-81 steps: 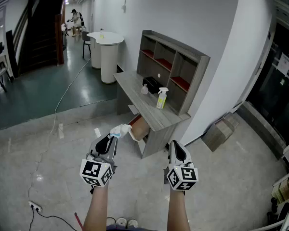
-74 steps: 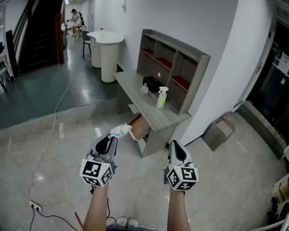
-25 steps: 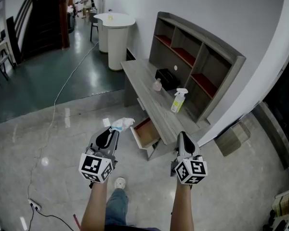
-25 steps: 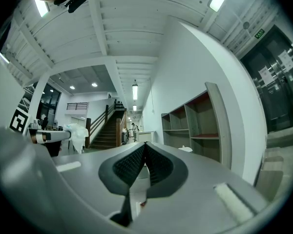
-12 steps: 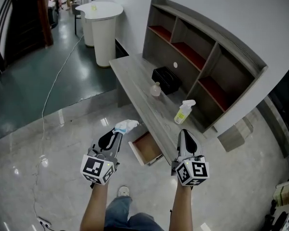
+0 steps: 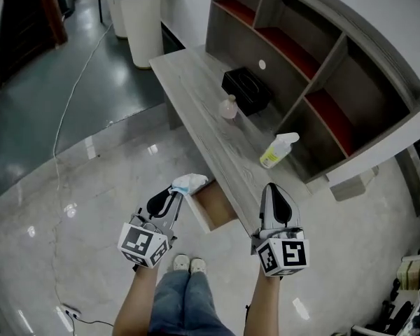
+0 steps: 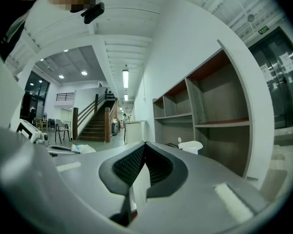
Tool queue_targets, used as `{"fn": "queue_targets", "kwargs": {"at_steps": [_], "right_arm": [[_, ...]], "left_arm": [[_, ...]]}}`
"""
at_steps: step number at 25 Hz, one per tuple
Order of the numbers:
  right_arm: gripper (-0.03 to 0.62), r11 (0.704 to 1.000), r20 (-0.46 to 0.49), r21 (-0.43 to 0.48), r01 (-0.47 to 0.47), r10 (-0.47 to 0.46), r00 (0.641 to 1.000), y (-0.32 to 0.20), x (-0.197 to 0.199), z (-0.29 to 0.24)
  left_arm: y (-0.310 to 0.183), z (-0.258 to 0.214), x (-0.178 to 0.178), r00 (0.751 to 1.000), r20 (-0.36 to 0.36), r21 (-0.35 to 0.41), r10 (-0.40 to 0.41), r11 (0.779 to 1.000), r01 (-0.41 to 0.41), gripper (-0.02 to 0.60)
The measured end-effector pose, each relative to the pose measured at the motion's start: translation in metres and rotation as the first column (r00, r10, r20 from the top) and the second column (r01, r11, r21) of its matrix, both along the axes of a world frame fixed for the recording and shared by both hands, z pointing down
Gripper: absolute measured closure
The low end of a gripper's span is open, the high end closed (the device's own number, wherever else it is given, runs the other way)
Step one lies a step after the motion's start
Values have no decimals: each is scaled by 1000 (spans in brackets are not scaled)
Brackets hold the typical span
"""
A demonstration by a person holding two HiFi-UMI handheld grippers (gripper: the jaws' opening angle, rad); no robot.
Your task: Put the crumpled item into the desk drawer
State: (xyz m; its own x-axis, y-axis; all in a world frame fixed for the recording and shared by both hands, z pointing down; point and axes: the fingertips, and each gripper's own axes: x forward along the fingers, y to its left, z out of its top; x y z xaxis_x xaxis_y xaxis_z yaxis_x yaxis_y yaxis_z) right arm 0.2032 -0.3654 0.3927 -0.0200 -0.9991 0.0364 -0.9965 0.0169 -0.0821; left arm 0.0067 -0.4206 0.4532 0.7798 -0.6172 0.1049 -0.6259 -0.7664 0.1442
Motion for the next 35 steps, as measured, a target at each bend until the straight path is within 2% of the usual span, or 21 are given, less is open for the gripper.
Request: {"fn": "queue_targets", "kwargs": {"at_steps": [4, 7, 13, 15, 19, 22, 26, 29, 32, 35], "right_arm": [[580, 999, -38, -28, 27, -28, 999, -11, -3, 33], [580, 997, -47, -78, 21, -25, 999, -13, -3, 71], [580, 989, -32, -145, 8, -13, 999, -20, -1, 135], [580, 987, -44, -159, 5, -12, 999, -20, -1, 148], [580, 982, -85, -189, 6, -23, 996, -19, -4, 160], [580, 981, -86, -192, 5, -22, 996, -20, -5, 161], [580, 983, -70, -186, 0, -13, 997, -20, -4, 160], [580, 984, -71, -178, -6, -7, 997, -21, -2, 151], [580, 988, -70, -156, -9, -2, 998, -23, -1, 132], [580, 994, -48, -113, -14, 8, 999, -24, 2, 103]], "left_arm": [[-6, 81, 18, 998, 62, -111, 31, 994, -24, 532], [-1, 150, 35, 992, 104, -217, 74, 975, -50, 532], [2, 275, 75, 955, 228, -409, 191, 909, -84, 531], [1, 305, 86, 941, 254, -470, 224, 879, -83, 529], [9, 338, 107, 914, 264, -565, 310, 817, -114, 498], [15, 350, 114, 897, 268, -593, 352, 794, -134, 437], [18, 350, 107, 898, 274, -596, 345, 793, -123, 433], [13, 335, 93, 904, 290, -581, 314, 808, -94, 422], [1, 302, 78, 922, 288, -542, 260, 838, -67, 419], [-16, 242, 70, 949, 248, -457, 193, 887, -61, 451]]}}
